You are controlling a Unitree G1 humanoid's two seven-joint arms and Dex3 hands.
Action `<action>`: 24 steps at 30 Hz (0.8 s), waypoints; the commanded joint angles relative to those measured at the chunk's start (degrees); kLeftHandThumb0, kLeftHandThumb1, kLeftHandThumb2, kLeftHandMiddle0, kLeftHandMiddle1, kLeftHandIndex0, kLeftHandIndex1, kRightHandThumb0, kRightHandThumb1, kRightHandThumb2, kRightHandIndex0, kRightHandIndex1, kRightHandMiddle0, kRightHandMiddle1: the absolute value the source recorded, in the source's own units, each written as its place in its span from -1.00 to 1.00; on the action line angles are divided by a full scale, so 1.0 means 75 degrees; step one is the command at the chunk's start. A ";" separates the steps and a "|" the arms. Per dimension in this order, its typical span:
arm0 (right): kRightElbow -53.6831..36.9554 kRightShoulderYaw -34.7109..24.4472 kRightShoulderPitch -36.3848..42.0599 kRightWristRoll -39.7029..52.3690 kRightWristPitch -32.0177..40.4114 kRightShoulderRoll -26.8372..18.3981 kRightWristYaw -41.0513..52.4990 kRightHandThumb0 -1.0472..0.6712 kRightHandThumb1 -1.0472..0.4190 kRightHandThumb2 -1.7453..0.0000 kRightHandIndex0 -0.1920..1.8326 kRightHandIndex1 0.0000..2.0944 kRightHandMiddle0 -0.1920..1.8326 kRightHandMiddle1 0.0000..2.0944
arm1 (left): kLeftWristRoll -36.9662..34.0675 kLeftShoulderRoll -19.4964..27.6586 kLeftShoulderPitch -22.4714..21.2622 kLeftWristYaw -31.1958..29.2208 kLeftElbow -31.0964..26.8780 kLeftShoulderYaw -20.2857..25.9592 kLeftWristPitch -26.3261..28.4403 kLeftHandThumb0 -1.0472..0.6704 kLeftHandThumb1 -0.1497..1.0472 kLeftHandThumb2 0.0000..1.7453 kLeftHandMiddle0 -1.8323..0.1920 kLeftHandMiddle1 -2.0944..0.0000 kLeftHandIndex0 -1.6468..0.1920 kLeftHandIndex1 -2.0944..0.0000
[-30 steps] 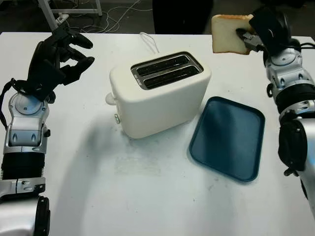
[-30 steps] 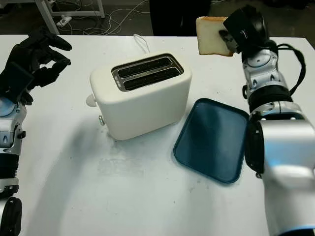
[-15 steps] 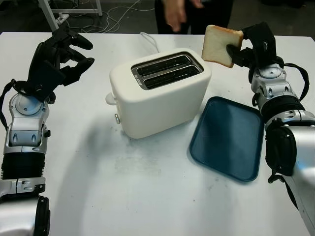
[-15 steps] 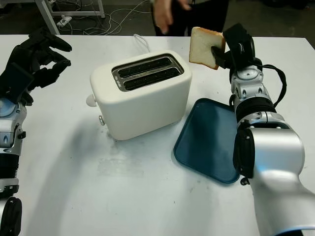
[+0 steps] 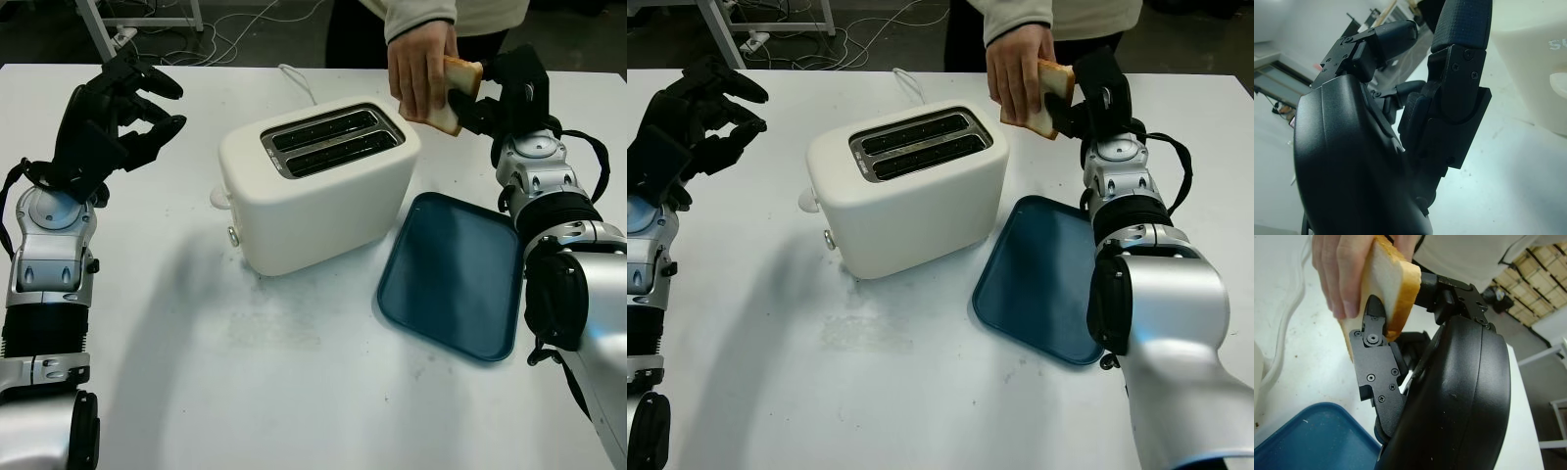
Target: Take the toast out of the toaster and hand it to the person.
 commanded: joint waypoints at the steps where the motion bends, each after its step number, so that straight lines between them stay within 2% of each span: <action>1: -0.0021 -0.0043 0.0030 0.0119 -0.0073 0.0041 0.0032 0.11 -0.83 0.56 -0.23 0.67 -0.57 0.67 | -0.0055 0.0067 0.0067 -0.0023 -0.0038 0.0049 -0.0010 -1.00 0.79 -0.79 0.49 -0.41 0.46 -0.32; 10: -0.0075 0.0206 0.0069 -0.0089 -0.0332 0.0036 -0.0084 0.09 -0.83 0.55 -0.19 0.67 -0.54 0.67 | -0.0083 0.0053 0.0089 -0.0032 -0.0044 0.0080 -0.0012 -1.00 0.79 -0.79 0.50 -0.41 0.47 -0.32; 12: -0.0091 0.0432 0.0137 -0.0297 -0.0559 0.0005 -0.0181 0.09 -0.83 0.57 -0.16 0.67 -0.51 0.67 | -0.0139 0.0031 0.0081 -0.0064 -0.0020 0.0098 -0.0023 -1.00 0.79 -0.81 0.49 -0.40 0.46 -0.31; 14: -0.0108 0.0999 0.0177 -0.0857 -0.0646 -0.0130 -0.0200 -0.02 -0.83 0.62 -0.15 0.67 -0.48 0.67 | -0.0177 -0.0001 0.0080 -0.0075 -0.0043 0.0110 0.0046 -1.00 0.79 -0.82 0.49 -0.40 0.44 -0.31; 15: -0.0139 0.1379 0.0179 -0.1214 -0.0656 -0.0242 -0.0036 -0.24 -0.83 0.65 -0.21 0.49 -0.40 0.36 | -0.0179 -0.0005 0.0082 -0.0078 -0.0051 0.0108 0.0066 -1.00 0.79 -0.83 0.49 -0.40 0.44 -0.30; 16: -0.0182 0.1763 0.0159 -0.1556 -0.0635 -0.0367 0.0247 -0.39 -0.83 0.62 -0.30 0.10 -0.39 -0.06 | -0.0164 -0.0001 0.0087 -0.0065 -0.0065 0.0098 0.0082 -1.00 0.79 -0.83 0.49 -0.40 0.44 -0.30; 17: -0.0268 0.2005 0.0173 -0.1748 -0.0603 -0.0446 0.0484 -0.57 -0.83 0.54 -0.46 -0.39 -0.48 -0.53 | -0.0134 0.0012 0.0090 -0.0048 -0.0051 0.0086 0.0056 -1.00 0.79 -0.82 0.49 -0.40 0.44 -0.30; 18: -0.0350 0.2133 0.0202 -0.1829 -0.0596 -0.0494 0.0645 -0.65 -0.83 0.52 -0.54 -0.63 -0.54 -0.75 | -0.0107 0.0022 0.0095 -0.0030 -0.0047 0.0076 0.0044 -1.00 0.79 -0.81 0.49 -0.41 0.44 -0.31; 20: -0.0699 0.2235 0.0432 -0.1855 -0.0669 -0.0564 0.0794 -0.69 -0.83 0.48 -0.67 -0.89 -0.66 -0.94 | -0.0085 0.0014 0.0125 0.0023 -0.0083 0.0084 0.0079 -1.00 0.79 -0.80 0.49 -0.41 0.44 -0.32; 22: -0.1391 0.2155 0.0942 -0.1721 -0.0797 -0.0621 0.0788 -0.69 -0.83 0.44 -0.73 -0.96 -0.72 -0.99 | -0.0100 -0.0028 0.0191 0.0107 -0.0141 0.0126 0.0157 -1.00 0.79 -0.81 0.48 -0.42 0.43 -0.32; 24: -0.2593 0.1994 0.1800 -0.1557 -0.0850 -0.0715 0.0791 -0.67 -0.83 0.37 -0.71 -0.97 -0.71 -0.99 | -0.0168 -0.0068 0.0285 0.0159 -0.0217 0.0189 0.0274 -1.00 0.79 -0.82 0.47 -0.42 0.42 -0.32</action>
